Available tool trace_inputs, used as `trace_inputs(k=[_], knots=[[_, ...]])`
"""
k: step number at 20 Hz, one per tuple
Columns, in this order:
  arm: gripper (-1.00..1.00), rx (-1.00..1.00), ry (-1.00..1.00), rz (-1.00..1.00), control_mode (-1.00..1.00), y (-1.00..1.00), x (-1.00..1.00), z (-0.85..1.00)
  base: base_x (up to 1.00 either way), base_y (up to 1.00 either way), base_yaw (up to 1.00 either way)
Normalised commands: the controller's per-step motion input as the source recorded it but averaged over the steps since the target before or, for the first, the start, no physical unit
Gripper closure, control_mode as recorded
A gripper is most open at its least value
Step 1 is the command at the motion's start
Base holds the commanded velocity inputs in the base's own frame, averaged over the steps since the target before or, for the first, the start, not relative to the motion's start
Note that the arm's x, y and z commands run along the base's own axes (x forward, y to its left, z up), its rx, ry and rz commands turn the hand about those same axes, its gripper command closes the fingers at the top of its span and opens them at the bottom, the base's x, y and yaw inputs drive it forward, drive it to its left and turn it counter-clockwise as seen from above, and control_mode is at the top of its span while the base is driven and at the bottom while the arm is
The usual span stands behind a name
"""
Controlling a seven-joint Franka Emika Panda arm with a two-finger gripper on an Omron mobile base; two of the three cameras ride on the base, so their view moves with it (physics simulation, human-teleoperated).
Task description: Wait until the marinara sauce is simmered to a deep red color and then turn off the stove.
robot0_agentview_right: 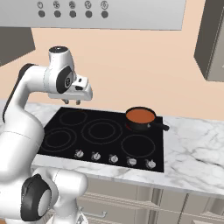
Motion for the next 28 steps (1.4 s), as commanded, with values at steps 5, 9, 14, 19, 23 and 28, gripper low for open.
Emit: trace_inputs(k=[5,9,14,19,23,28], knots=[[-1.00,0.00,0.00,0.00,-1.00,-0.13,0.00,0.00,0.00,0.00,0.00],[-1.00,0.00,0.00,0.00,-1.00,-0.31,-0.04,-0.02,0.00,0.00,0.00],[-1.00,0.00,0.00,0.00,-1.00,-0.33,-0.02,-0.05,0.00,0.00,0.00],[-1.00,0.00,0.04,0.00,-1.00,-0.34,-0.01,-0.08,0.00,0.00,0.00],[-1.00,0.00,0.05,0.00,-1.00,-0.36,-0.01,-0.17,0.00,0.00,0.00],[-1.00,0.00,0.04,0.00,-1.00,-0.35,0.00,-0.26,0.00,0.00,0.00]])
